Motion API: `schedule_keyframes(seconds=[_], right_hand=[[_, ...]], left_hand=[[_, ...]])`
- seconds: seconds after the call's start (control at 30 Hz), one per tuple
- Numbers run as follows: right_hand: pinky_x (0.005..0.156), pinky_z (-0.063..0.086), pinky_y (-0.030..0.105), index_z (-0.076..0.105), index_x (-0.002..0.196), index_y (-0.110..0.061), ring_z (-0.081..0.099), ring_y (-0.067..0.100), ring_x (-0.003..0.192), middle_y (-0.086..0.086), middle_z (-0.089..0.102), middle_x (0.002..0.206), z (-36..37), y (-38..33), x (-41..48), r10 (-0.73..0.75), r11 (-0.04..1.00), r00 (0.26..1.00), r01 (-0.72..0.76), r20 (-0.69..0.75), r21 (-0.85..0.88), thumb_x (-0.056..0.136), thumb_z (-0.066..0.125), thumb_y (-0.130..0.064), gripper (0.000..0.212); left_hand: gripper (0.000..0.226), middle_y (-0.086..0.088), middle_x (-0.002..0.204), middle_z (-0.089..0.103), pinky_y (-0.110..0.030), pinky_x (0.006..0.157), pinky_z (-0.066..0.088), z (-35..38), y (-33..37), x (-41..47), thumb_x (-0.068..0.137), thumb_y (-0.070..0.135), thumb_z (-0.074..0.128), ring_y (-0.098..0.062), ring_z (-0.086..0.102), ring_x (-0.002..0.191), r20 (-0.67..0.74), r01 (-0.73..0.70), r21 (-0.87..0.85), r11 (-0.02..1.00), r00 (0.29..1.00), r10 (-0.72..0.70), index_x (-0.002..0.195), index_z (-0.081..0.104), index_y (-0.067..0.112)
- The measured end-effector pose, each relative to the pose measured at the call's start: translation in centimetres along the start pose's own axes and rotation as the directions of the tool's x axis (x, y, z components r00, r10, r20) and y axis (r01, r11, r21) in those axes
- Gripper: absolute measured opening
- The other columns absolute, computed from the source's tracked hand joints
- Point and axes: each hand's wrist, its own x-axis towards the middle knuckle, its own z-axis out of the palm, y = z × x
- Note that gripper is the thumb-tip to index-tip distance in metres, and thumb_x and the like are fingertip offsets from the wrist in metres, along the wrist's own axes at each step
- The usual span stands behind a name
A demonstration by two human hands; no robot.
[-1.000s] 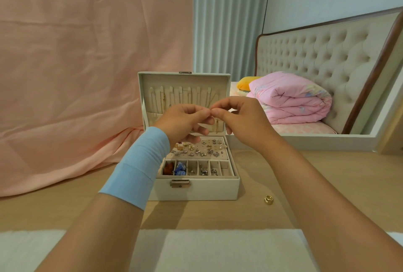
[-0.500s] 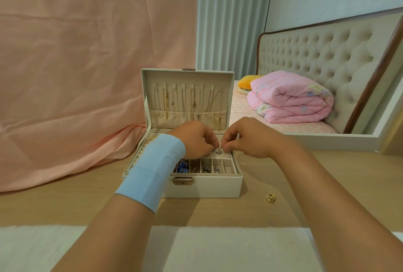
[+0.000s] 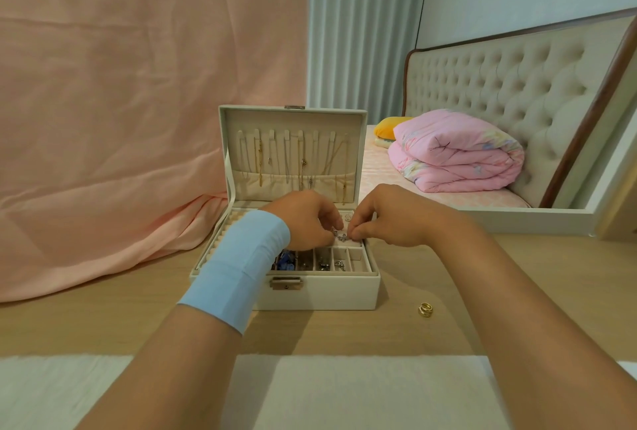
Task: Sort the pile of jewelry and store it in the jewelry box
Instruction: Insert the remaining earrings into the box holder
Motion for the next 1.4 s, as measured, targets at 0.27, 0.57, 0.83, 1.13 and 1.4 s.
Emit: schedule_keyframes(seconds=[0.27, 0.57, 0.83, 1.13, 1.4], right_hand=[[0.05, 0.04, 0.004, 0.082, 0.098, -0.023, 0.057, -0.014, 0.058, -0.008, 0.075, 0.091, -0.3, 0.1, -0.6, 0.014, 0.999, 1.0, -0.015, 0.018, 0.052, 0.091, 0.073, -0.016, 0.013], [0.057, 0.05, 0.015, 0.077, 0.101, -0.03, 0.057, 0.0, 0.053, -0.001, 0.072, 0.098, -2.3, 1.9, -6.5, 0.143, 0.99, 0.976, -0.142, 0.166, -0.019, 0.088, 0.075, -0.018, 0.018], [0.064, 0.051, 0.023, 0.079, 0.089, -0.035, 0.06, 0.011, 0.066, -0.013, 0.069, 0.074, -0.4, 4.2, -10.2, 0.247, 0.968, 0.93, -0.252, 0.271, -0.019, 0.076, 0.083, -0.013, 0.026], [0.058, 0.047, 0.021, 0.081, 0.091, -0.024, 0.056, 0.01, 0.057, -0.008, 0.077, 0.082, -0.8, 5.3, -10.2, 0.263, 0.961, 0.942, -0.274, 0.207, 0.026, 0.086, 0.077, -0.016, 0.01], [0.058, 0.046, 0.024, 0.081, 0.091, -0.022, 0.056, 0.013, 0.051, -0.009, 0.074, 0.075, -0.9, 6.3, -9.8, 0.254, 0.962, 0.961, -0.263, 0.112, 0.076, 0.086, 0.076, -0.013, 0.012]], left_hand=[[0.025, 0.013, 0.109, 0.061, -0.024, 0.082, 0.044, 0.1, 0.4, 0.0, 0.09, 0.025, 0.06, -0.008, 0.058, 0.099, -0.059, -0.035, 0.01, 0.999, 0.998, 0.035, 0.112, 0.07, 0.034], [0.017, 0.015, 0.101, 0.058, -0.03, 0.097, 0.034, 2.7, 4.2, -0.4, 0.087, 0.036, 0.061, -0.011, 0.049, 0.105, -0.185, -0.242, 0.207, 0.948, 0.942, 0.281, 0.102, 0.067, 0.039], [0.025, 0.015, 0.102, 0.064, -0.029, 0.104, 0.026, 7.3, 7.9, -1.8, 0.087, 0.048, 0.056, -0.011, 0.049, 0.103, -0.024, -0.372, 0.45, 0.812, 0.904, 0.427, 0.105, 0.069, 0.036], [0.032, 0.018, 0.091, 0.069, -0.03, 0.105, 0.027, 8.7, 8.4, -2.0, 0.086, 0.056, 0.052, -0.009, 0.052, 0.094, -0.01, -0.354, 0.475, 0.806, 0.913, 0.407, 0.106, 0.069, 0.037], [0.024, 0.021, 0.098, 0.069, -0.026, 0.099, 0.026, 9.1, 9.2, -1.9, 0.09, 0.053, 0.053, -0.004, 0.05, 0.089, 0.1, -0.443, 0.396, 0.804, 0.891, 0.442, 0.105, 0.071, 0.045]])
